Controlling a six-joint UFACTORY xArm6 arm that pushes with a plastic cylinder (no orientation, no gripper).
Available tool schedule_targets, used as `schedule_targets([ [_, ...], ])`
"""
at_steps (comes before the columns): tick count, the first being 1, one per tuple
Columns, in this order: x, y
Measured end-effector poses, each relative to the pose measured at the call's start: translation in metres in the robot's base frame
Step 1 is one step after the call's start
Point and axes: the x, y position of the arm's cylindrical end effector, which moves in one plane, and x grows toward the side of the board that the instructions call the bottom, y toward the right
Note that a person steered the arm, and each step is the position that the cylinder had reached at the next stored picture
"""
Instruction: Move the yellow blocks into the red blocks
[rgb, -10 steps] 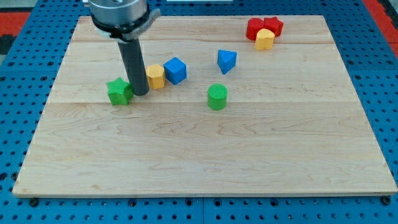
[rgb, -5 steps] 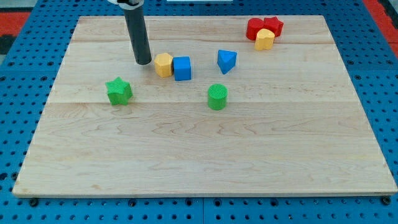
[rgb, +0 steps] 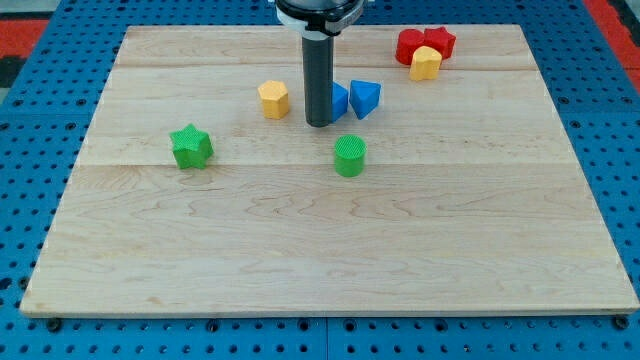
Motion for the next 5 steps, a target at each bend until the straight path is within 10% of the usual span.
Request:
schedule_targets([
  [5, -0.098, -0.126],
])
